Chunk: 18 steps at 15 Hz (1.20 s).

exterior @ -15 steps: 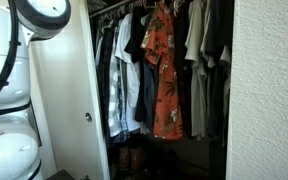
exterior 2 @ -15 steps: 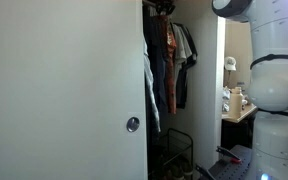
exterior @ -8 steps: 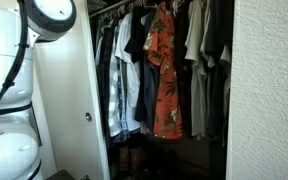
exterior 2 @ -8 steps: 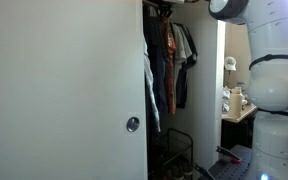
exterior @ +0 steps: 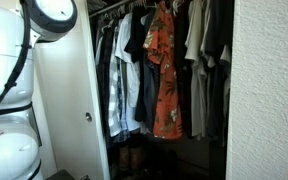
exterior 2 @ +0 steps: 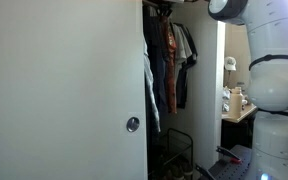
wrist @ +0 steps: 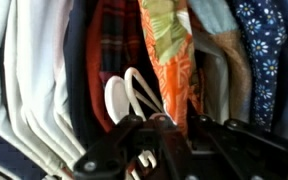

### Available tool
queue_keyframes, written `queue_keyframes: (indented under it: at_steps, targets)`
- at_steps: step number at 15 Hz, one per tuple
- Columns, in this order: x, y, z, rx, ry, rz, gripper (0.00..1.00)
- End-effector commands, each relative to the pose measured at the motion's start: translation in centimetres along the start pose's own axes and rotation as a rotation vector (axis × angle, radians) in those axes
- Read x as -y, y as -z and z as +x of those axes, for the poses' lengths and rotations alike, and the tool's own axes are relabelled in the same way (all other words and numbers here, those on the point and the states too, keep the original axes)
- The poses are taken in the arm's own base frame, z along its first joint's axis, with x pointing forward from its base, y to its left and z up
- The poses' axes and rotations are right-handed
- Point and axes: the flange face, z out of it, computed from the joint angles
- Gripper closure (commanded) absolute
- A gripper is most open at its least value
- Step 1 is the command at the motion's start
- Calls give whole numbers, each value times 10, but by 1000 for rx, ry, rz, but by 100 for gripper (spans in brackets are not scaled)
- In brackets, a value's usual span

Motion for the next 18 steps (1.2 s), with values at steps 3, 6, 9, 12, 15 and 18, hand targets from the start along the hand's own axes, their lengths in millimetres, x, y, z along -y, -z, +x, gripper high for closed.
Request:
queue_keyframes:
  at_steps: [3,6,9,12,15,18]
  targets:
    - [10,9,7,-72,11,-3,94]
    - [17,7,9,-104,19,-11,94]
    - [23,6,13,-151,28,-28,94]
    - [28,2,15,-185,40,-50,94]
    - [32,-5,16,-215,45,-77,94]
    - [37,-13,17,-247,62,-104,94]
